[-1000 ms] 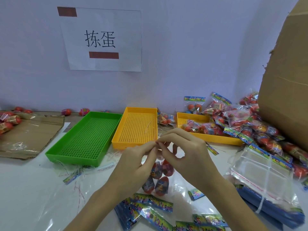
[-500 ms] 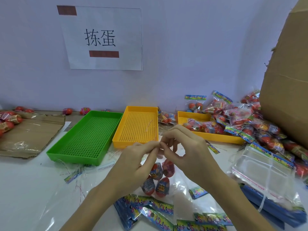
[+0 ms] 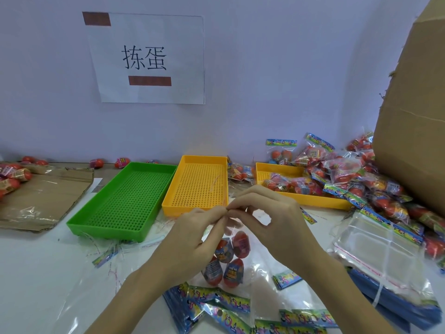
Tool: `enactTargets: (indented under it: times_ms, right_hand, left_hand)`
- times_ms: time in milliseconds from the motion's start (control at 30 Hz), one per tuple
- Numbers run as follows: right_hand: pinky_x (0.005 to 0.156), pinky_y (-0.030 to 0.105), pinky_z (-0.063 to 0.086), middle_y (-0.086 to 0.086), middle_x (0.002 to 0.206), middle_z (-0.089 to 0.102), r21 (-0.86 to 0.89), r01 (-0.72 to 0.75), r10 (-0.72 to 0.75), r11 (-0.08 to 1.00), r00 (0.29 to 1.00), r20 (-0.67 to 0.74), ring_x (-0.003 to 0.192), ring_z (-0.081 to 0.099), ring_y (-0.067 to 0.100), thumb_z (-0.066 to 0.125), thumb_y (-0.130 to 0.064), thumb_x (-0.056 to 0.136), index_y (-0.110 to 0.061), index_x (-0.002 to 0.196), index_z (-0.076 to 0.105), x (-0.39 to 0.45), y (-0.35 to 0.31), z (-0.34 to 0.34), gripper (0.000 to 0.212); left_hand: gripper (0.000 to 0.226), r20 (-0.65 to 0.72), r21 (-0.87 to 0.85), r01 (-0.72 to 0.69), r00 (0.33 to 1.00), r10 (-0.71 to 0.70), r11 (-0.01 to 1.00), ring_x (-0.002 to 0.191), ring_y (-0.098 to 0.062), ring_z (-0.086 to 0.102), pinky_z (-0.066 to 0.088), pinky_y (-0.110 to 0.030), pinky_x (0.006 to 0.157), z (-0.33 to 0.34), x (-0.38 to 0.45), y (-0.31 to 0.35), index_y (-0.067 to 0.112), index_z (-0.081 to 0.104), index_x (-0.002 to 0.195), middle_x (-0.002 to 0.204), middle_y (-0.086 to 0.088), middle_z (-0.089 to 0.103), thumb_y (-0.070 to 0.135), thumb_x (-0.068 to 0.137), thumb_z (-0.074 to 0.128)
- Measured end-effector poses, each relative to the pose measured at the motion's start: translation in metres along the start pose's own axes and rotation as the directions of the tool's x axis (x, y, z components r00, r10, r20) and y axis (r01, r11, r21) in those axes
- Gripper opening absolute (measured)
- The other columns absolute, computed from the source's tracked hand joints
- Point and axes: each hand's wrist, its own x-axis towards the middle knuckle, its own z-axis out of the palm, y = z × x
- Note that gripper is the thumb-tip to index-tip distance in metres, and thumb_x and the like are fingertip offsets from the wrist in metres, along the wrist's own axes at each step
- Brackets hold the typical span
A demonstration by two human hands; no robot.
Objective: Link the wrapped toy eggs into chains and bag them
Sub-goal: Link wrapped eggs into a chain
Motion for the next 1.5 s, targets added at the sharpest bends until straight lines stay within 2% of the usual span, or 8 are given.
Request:
enactTargets:
  times_ms: [233,367,600,867,1133,1233,1367,1500]
  right_hand:
    - [0.073,0.018,0.052,0.004,0.091,0.069,-0.155,0.073,-0.069,0.985,0.997,0.027,0.078,0.056,0.009,0.079,-0.002,0.086,-0.005,0.091,0.073,-0.003,-0.003,0.006,0.008]
    - [0.070,0.020,0.050,0.002,0.087,0.066,-0.120,0.016,-0.015,0.993,1.000,0.005,0.076,0.053,0.009,0.077,0.001,0.083,-0.005,0.089,0.071,-0.004,-0.003,0.009,0.011]
    - [0.064,0.023,0.049,-0.004,0.081,0.063,-0.073,-0.141,0.130,0.987,0.982,-0.137,0.070,0.056,0.011,0.078,0.002,0.081,-0.010,0.087,0.068,0.000,0.007,0.003,0.017]
    - [0.067,0.012,0.050,-0.005,0.081,0.067,-0.043,-0.575,0.499,0.817,0.742,-0.449,0.075,0.062,0.004,0.073,-0.016,0.088,-0.016,0.089,0.070,-0.007,0.065,-0.038,0.004]
    - [0.059,0.016,0.043,-0.010,0.070,0.063,-0.213,-0.569,0.596,0.794,0.797,0.095,0.065,0.056,0.005,0.080,-0.031,0.088,-0.019,0.084,0.069,-0.012,0.056,-0.007,0.018]
    - [0.063,0.014,0.042,-0.017,0.070,0.060,-0.179,-0.485,0.514,0.856,0.838,0.187,0.062,0.054,0.000,0.075,-0.025,0.093,-0.025,0.100,0.074,-0.009,0.046,0.001,0.007]
    - [0.074,0.006,0.047,-0.010,0.104,0.070,-0.136,-0.406,0.428,0.904,0.866,0.258,0.083,0.060,-0.003,0.063,-0.002,0.099,-0.025,0.114,0.079,-0.009,0.039,0.005,0.032]
    - [0.063,0.009,0.050,-0.011,0.077,0.074,-0.011,-0.485,0.468,0.874,0.835,0.289,0.055,0.067,0.004,0.063,-0.016,0.101,-0.026,0.126,0.071,-0.010,0.040,0.002,0.028]
  left_hand:
    - [0.021,-0.003,0.049,-0.035,0.999,0.035,0.998,0.091,-0.006,0.060,0.041,-0.018,0.079,0.000,-0.001,0.005,0.039,0.065,0.104,0.086,0.029,0.065,0.028,0.106,0.048]
    - [0.023,0.008,0.064,-0.042,0.999,0.041,0.997,0.085,-0.006,0.057,0.038,-0.018,0.075,0.003,0.000,0.006,0.027,0.070,0.102,0.080,0.029,0.060,0.027,0.106,0.048]
    - [0.024,-0.035,-0.174,0.101,0.993,-0.108,0.980,0.092,-0.008,0.076,0.057,-0.026,0.085,-0.001,0.003,0.010,0.015,0.076,0.113,0.098,0.012,0.080,0.014,0.108,0.052]
    - [0.031,-0.177,-0.561,0.327,0.850,-0.496,0.760,0.094,-0.021,0.077,0.062,-0.033,0.084,-0.015,0.014,-0.001,0.009,0.074,0.107,0.097,-0.003,0.082,0.007,0.111,0.044]
    - [0.031,-0.172,-0.556,0.347,0.841,-0.513,0.756,0.081,-0.015,0.077,0.060,-0.021,0.073,-0.017,0.014,-0.006,0.009,0.074,0.110,0.097,-0.001,0.082,0.009,0.111,0.043]
    - [0.031,-0.152,-0.546,0.346,0.855,-0.496,0.763,0.090,-0.017,0.077,0.060,-0.025,0.079,-0.017,0.014,-0.005,0.011,0.074,0.110,0.099,0.000,0.082,0.011,0.111,0.043]
    - [0.031,-0.148,-0.558,0.329,0.864,-0.481,0.762,0.093,-0.022,0.078,0.062,-0.026,0.081,-0.016,0.014,-0.004,0.011,0.074,0.111,0.101,0.000,0.082,0.012,0.111,0.043]
    - [0.031,-0.161,-0.551,0.318,0.867,-0.472,0.772,0.095,-0.023,0.078,0.062,-0.031,0.084,-0.016,0.014,-0.005,0.012,0.074,0.111,0.102,0.000,0.082,0.013,0.112,0.043]
